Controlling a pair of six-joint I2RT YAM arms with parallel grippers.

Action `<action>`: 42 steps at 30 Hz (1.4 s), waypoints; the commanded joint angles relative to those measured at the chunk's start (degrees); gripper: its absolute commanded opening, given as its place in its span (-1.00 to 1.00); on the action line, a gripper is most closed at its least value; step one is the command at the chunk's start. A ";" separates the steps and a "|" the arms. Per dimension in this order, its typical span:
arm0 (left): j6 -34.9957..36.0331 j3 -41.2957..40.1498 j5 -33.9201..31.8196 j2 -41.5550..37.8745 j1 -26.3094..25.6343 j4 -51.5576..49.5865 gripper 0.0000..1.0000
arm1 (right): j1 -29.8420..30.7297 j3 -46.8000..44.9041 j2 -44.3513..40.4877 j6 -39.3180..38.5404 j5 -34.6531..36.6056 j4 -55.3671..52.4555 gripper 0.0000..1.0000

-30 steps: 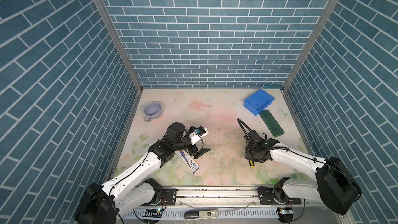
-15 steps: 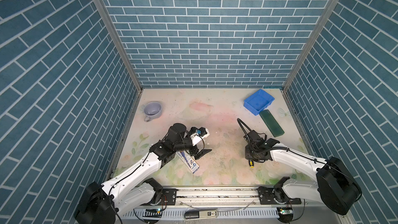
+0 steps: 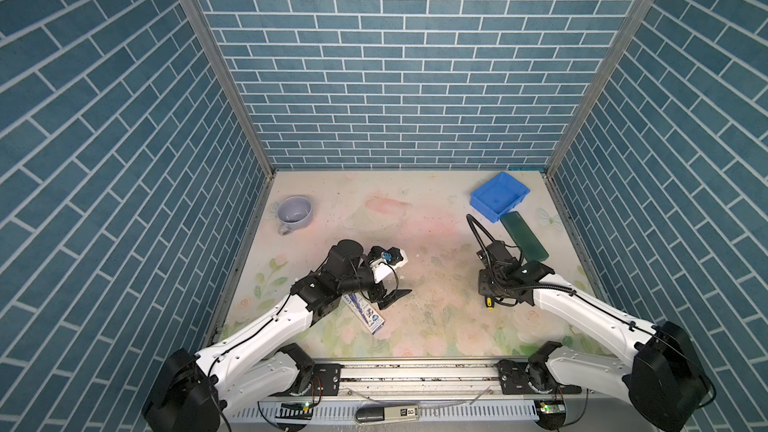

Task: Put the screwdriver in the bin
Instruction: Pick up the screwdriver from the bottom-right of the table, then place the screwdriver into the bin.

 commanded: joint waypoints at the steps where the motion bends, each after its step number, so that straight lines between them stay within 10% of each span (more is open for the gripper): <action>1: -1.42 2.31 -3.22 1.58 -1.21 3.32 0.99 | -2.18 4.24 -1.48 -3.19 2.09 -1.81 -1.00; 42: -11.23 17.00 -10.97 34.47 -5.22 36.71 0.99 | -25.80 28.91 24.74 -17.46 -6.00 31.19 -1.00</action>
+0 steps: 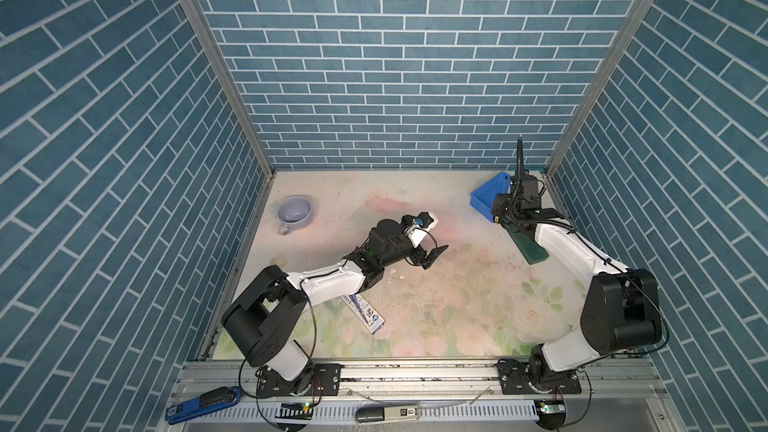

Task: Put the screwdriver in the bin
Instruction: Place the screwdriver into the bin.

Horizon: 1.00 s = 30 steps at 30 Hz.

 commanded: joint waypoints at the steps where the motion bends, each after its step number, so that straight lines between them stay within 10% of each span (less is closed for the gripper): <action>1: 0.21 3.78 0.87 2.01 -0.59 1.04 0.99 | -2.18 4.30 2.20 -1.18 -1.35 4.36 -1.00; 30: 2.47 6.47 -2.93 3.70 -1.76 -3.09 0.99 | -14.90 25.82 30.70 4.05 -12.01 7.49 -1.00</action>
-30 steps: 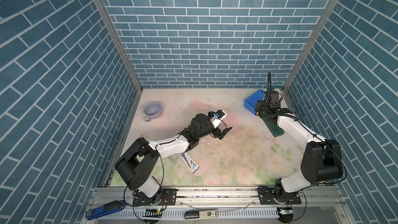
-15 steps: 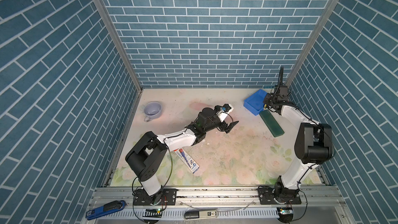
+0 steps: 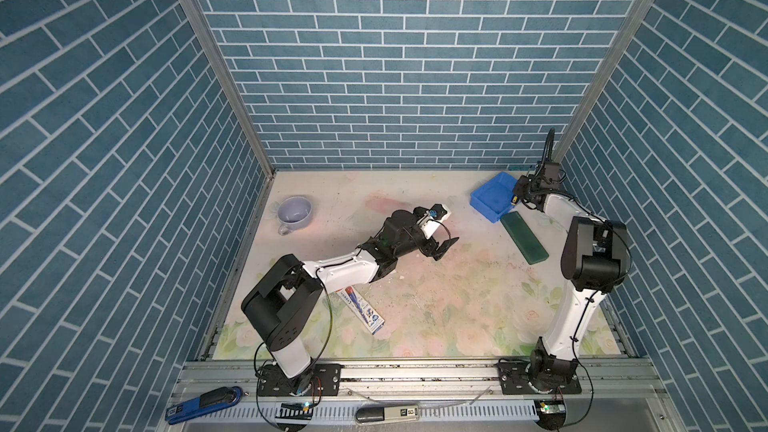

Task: Put the screwdriver in the bin
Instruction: Place the screwdriver into the bin.

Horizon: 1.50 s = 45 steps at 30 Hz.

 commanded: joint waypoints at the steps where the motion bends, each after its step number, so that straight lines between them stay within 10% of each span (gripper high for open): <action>1: 0.98 -1.72 -0.99 -1.78 -0.36 0.08 0.99 | -0.14 5.19 3.04 1.51 -1.81 -0.91 -1.00; 45: 2.41 -5.18 -1.33 -3.76 -0.45 1.40 0.99 | 2.81 11.72 12.22 6.97 -6.42 -2.10 -0.95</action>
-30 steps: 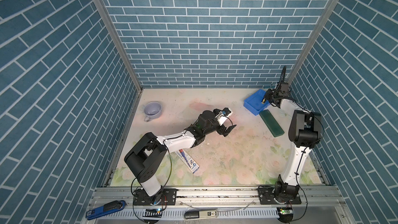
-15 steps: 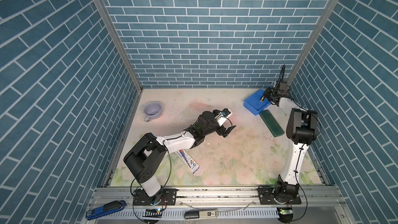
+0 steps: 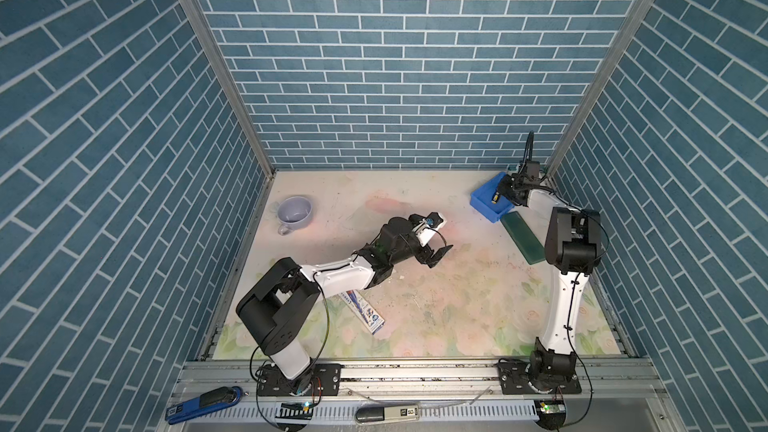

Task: Put the screwdriver in the bin
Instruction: Place the screwdriver into the bin.

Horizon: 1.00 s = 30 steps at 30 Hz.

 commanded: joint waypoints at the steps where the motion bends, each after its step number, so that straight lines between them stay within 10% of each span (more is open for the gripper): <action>1: 0.74 -0.72 -0.27 -2.00 -0.32 0.96 0.99 | -0.09 1.01 -0.54 1.48 -0.06 -1.10 -0.93; 12: 0.95 -0.68 -0.35 -2.27 -0.32 1.21 0.99 | 0.07 -3.81 -3.96 4.84 -2.53 0.02 -0.87; 30: 0.86 -5.42 -3.99 -8.81 1.45 -1.11 0.99 | 0.75 -14.43 -21.09 -4.06 1.72 0.19 0.58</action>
